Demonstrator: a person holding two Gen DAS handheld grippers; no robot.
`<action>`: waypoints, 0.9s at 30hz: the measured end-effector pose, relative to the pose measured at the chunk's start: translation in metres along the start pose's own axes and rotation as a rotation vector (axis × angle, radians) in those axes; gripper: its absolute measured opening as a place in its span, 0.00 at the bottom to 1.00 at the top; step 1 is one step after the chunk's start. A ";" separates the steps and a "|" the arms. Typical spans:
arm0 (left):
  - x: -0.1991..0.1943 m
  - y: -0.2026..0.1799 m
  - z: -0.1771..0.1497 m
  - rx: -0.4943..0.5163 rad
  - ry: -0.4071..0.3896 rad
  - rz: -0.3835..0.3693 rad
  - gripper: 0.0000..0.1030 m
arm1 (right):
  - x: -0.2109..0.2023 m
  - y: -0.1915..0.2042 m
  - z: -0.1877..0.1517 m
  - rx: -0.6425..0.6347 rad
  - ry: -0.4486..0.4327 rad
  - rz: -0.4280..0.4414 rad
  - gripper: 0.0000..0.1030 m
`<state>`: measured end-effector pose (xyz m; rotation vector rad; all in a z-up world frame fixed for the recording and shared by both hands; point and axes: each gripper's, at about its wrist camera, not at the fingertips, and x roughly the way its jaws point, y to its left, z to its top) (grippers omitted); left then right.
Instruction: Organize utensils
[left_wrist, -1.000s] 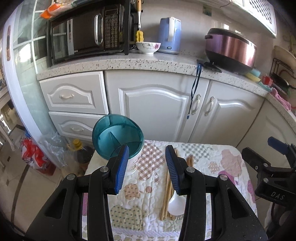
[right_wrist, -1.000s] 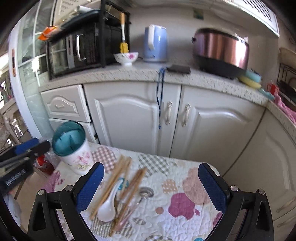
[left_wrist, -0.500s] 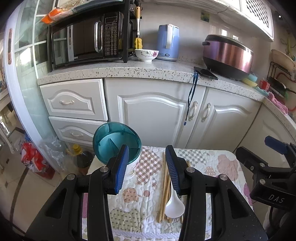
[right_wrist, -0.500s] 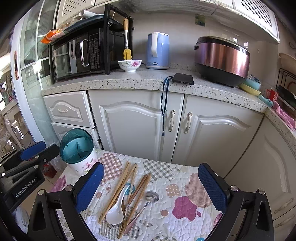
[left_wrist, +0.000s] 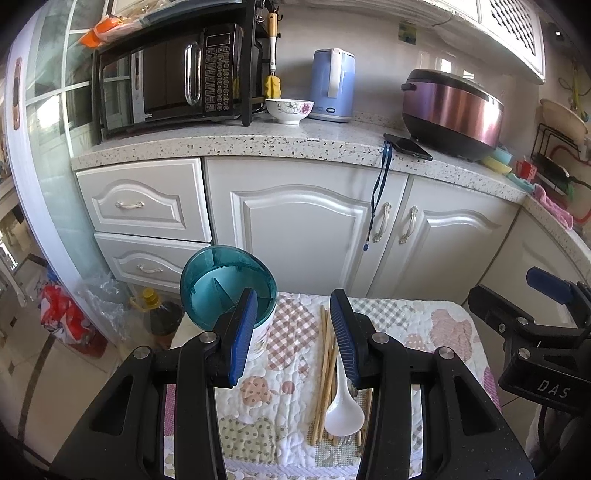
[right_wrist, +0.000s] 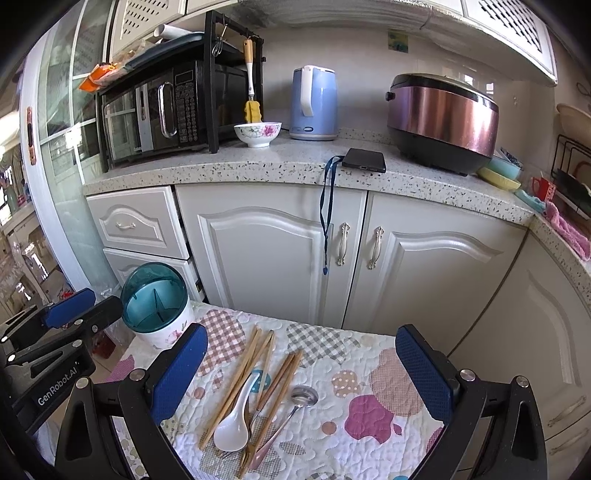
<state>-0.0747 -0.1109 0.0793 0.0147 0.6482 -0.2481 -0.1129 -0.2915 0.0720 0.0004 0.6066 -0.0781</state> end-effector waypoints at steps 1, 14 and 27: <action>0.001 -0.001 0.001 0.001 -0.001 0.001 0.39 | 0.000 0.000 0.001 -0.001 0.000 -0.002 0.99; 0.001 -0.005 0.005 0.008 -0.013 0.000 0.39 | 0.002 -0.004 0.004 0.008 0.010 0.002 0.99; 0.003 -0.007 0.006 0.015 -0.010 -0.009 0.40 | 0.005 -0.006 0.006 0.002 0.017 -0.006 0.99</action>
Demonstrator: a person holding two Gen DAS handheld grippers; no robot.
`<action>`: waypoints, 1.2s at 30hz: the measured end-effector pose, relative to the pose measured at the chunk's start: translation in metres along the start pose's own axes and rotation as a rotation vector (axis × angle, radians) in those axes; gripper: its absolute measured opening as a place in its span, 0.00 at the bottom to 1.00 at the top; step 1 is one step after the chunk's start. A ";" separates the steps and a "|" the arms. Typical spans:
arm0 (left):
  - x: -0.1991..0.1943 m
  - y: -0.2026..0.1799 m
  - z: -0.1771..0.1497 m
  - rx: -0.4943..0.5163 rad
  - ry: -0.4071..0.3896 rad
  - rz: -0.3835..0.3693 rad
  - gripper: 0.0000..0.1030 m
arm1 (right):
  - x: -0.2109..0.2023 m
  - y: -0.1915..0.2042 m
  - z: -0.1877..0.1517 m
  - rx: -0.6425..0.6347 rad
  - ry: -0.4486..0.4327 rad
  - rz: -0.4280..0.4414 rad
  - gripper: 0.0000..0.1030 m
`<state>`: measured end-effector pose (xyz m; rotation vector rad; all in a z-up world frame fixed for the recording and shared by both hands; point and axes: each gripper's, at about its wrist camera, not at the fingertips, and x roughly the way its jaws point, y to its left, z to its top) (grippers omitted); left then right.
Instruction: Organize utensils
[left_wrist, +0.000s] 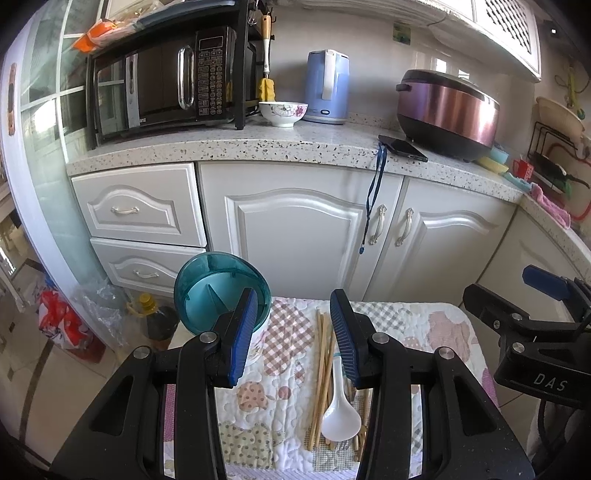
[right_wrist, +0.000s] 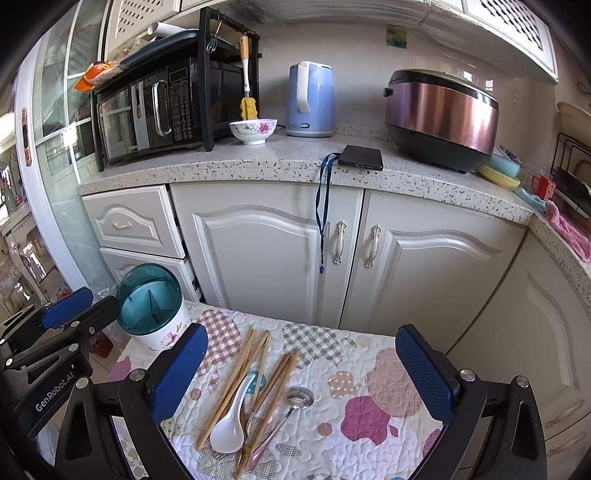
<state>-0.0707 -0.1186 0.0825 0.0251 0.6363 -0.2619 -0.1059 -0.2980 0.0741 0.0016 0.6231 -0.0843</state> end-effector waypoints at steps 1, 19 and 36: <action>0.000 0.000 0.000 0.000 0.000 0.000 0.39 | 0.000 0.000 0.000 -0.001 0.000 -0.001 0.99; 0.006 0.003 -0.001 -0.011 0.013 0.002 0.39 | 0.004 -0.003 0.001 0.000 0.014 0.002 0.99; 0.011 0.003 -0.001 -0.004 0.021 -0.003 0.39 | 0.010 -0.005 0.002 0.005 0.026 0.000 0.99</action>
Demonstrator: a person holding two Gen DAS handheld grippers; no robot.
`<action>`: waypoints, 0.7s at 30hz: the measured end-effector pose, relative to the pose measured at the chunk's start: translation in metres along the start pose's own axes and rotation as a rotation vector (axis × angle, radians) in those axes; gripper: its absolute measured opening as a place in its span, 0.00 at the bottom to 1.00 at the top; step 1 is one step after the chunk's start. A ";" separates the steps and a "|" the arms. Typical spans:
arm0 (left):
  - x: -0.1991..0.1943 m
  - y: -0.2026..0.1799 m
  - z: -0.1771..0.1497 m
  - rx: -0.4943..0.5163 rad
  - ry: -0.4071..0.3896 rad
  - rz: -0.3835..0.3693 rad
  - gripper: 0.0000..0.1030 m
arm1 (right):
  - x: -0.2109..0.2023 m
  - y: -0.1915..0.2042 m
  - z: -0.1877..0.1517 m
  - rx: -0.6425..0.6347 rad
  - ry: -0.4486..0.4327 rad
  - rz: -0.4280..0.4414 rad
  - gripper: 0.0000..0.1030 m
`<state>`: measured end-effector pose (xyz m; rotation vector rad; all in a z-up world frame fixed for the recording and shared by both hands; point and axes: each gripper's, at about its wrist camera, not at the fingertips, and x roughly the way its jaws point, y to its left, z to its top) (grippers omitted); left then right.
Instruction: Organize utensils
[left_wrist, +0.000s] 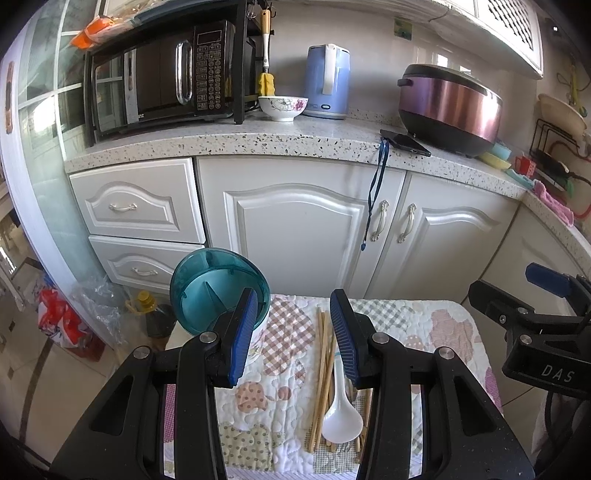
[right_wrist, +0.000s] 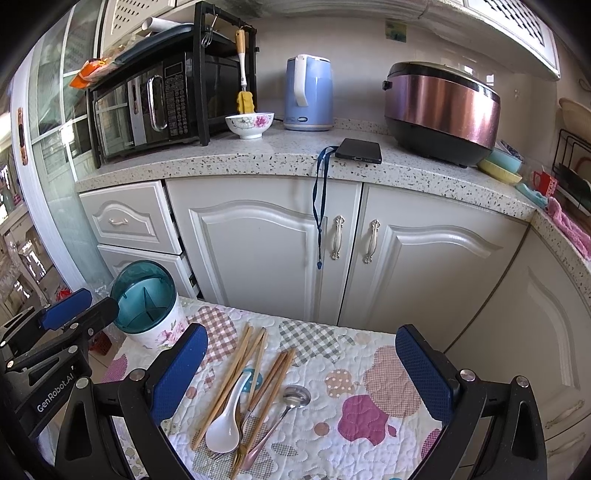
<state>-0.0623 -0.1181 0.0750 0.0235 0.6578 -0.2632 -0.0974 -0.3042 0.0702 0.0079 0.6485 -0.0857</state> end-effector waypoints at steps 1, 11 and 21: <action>0.001 0.000 0.000 -0.001 0.002 -0.001 0.39 | 0.000 0.000 0.000 0.001 0.001 0.000 0.99; 0.004 -0.004 -0.002 0.003 0.007 0.001 0.40 | 0.003 -0.002 0.000 0.003 0.013 -0.001 0.99; 0.008 -0.006 -0.003 -0.001 0.018 -0.001 0.39 | 0.007 -0.003 -0.001 0.003 0.024 0.004 0.99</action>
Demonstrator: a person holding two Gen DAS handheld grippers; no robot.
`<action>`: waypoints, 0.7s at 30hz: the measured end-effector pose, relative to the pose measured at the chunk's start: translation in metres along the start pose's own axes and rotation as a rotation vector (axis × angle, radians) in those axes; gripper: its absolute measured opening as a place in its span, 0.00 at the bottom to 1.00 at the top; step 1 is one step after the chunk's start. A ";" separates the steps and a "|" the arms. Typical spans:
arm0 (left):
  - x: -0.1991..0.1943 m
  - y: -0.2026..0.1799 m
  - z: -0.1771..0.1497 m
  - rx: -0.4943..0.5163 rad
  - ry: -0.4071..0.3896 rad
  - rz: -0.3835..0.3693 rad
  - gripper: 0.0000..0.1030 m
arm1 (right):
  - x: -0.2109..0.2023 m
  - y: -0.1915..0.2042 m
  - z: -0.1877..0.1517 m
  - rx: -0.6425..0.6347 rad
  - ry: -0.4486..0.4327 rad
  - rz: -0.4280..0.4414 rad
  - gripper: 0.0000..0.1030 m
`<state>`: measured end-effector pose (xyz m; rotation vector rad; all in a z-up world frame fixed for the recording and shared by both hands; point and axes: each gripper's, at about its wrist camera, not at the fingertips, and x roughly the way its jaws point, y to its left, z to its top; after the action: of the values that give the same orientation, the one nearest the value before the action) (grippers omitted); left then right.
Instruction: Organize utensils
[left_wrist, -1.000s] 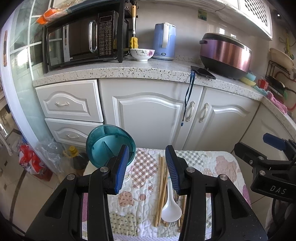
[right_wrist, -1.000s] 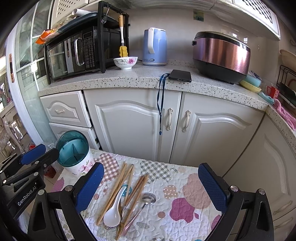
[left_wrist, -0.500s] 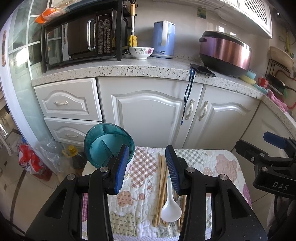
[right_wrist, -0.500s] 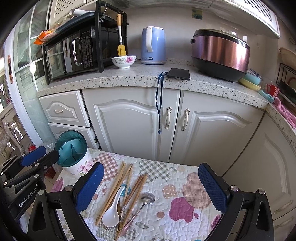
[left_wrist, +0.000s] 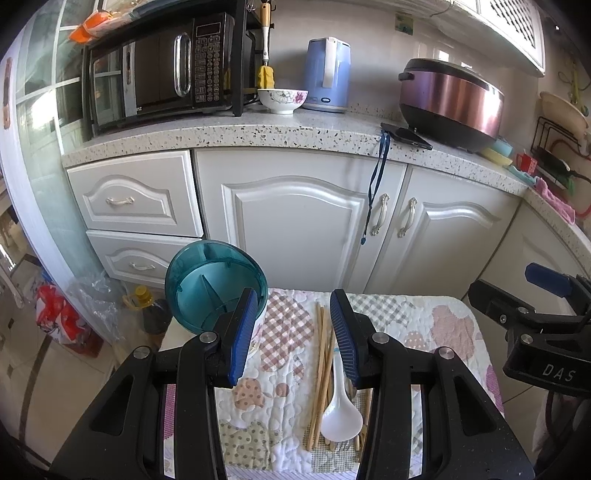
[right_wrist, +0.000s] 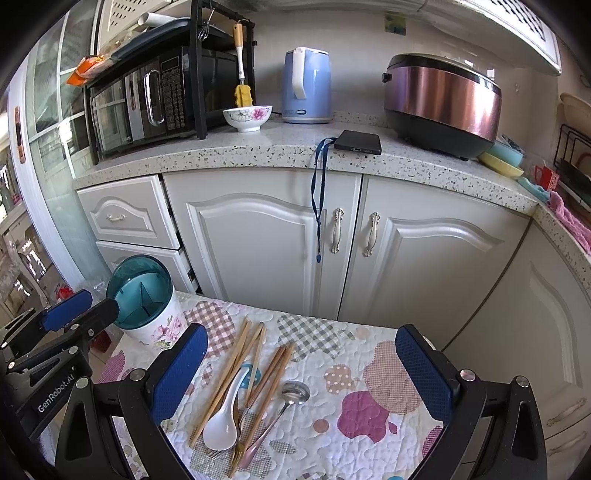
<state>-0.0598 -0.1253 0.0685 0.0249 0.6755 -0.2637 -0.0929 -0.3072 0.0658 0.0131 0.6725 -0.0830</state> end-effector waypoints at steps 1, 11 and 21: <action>0.000 0.000 0.000 0.000 0.000 0.000 0.39 | 0.000 0.000 0.000 -0.001 0.001 0.001 0.99; 0.009 -0.002 -0.004 0.002 0.026 -0.003 0.40 | 0.007 0.001 -0.002 -0.006 0.020 0.006 0.99; 0.017 -0.001 -0.006 0.001 0.045 -0.002 0.39 | 0.016 0.001 -0.003 -0.008 0.039 0.007 0.99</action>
<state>-0.0510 -0.1297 0.0530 0.0309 0.7199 -0.2658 -0.0827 -0.3074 0.0534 0.0098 0.7114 -0.0732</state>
